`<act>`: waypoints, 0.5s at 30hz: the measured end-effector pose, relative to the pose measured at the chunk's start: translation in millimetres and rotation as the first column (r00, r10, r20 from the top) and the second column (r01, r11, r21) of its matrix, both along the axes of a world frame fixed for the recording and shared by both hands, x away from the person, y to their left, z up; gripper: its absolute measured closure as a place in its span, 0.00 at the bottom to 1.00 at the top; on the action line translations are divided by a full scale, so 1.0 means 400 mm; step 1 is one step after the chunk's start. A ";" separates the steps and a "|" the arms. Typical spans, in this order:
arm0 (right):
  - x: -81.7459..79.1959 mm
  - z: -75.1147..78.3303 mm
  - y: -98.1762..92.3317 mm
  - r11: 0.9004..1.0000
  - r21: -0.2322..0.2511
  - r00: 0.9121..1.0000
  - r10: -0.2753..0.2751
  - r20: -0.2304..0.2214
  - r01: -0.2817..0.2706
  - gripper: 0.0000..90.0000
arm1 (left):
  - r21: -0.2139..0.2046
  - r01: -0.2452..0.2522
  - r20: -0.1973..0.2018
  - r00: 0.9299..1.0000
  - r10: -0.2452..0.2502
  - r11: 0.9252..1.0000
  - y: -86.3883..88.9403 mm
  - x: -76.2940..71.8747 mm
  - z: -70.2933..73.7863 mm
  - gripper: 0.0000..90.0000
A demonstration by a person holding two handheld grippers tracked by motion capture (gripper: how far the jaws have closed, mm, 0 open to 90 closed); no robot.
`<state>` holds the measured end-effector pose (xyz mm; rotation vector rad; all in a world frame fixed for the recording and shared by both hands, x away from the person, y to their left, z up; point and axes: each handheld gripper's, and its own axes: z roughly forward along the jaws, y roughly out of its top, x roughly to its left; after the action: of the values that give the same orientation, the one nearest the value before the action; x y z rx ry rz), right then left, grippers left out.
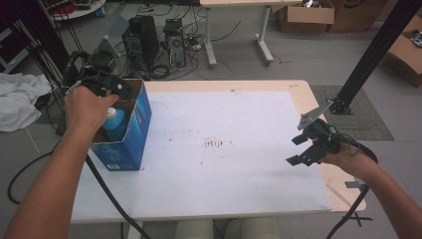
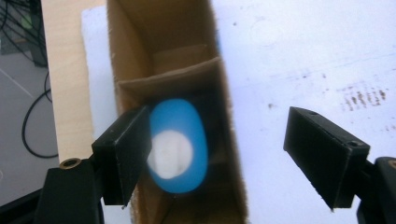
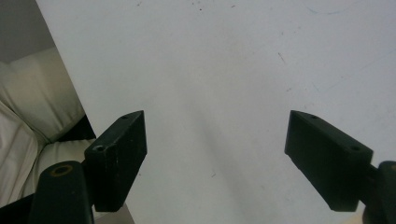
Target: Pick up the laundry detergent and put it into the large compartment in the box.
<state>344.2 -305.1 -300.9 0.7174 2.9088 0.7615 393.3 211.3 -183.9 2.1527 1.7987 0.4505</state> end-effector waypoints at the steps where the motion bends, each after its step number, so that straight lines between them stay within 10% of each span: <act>1: -0.001 0.000 0.000 1.000 0.001 1.000 0.001 0.001 -0.001 0.23 | -0.004 0.005 0.004 1.000 -0.005 1.000 -0.009 -0.002 0.002 0.26; 8: -0.001 0.000 0.000 1.000 0.002 1.000 0.001 0.003 -0.001 0.23 | 0.008 0.118 0.010 0.993 -0.119 0.993 -0.085 -0.015 0.015 0.23; 15: 0.000 0.001 -0.002 1.000 0.000 1.000 -0.006 -0.001 0.006 0.23 | 0.020 0.239 -0.007 0.971 -0.239 0.971 -0.151 -0.015 0.016 0.22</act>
<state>344.0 -306.1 -300.4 0.7261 2.9060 0.7613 387.2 151.1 -177.4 2.3480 1.5151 0.4072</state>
